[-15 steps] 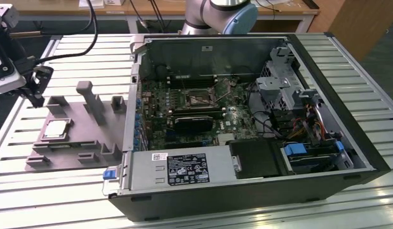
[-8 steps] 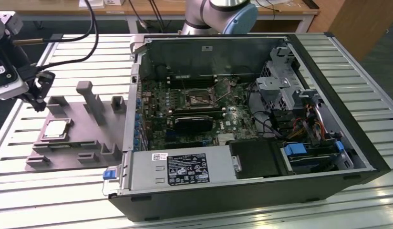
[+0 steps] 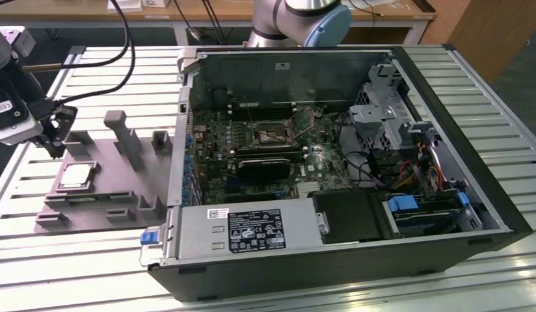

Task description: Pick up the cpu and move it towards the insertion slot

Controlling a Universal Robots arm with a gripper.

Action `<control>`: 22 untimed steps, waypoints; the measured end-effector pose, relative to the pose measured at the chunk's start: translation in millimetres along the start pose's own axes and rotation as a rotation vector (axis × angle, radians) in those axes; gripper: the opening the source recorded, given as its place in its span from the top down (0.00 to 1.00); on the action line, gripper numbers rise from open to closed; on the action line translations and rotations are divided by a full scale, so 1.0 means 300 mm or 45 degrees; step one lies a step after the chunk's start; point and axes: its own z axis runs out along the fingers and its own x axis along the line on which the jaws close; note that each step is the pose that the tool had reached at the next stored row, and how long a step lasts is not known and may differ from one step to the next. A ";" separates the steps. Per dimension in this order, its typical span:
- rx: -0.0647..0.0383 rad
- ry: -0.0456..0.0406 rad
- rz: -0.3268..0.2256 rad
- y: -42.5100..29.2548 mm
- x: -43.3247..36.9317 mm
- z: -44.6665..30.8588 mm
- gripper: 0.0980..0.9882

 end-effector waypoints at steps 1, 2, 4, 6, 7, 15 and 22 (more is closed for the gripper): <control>0.000 0.000 0.000 0.000 0.001 0.006 1.00; 0.000 0.000 0.000 -0.001 0.002 0.013 1.00; 0.000 0.000 0.000 -0.002 0.003 0.024 1.00; 0.000 0.000 0.000 -0.004 0.004 0.037 1.00; 0.000 -0.001 0.000 -0.006 0.004 0.043 1.00; 0.000 -0.003 0.000 -0.021 0.005 0.090 1.00; 0.000 -0.009 0.000 -0.034 0.005 0.132 1.00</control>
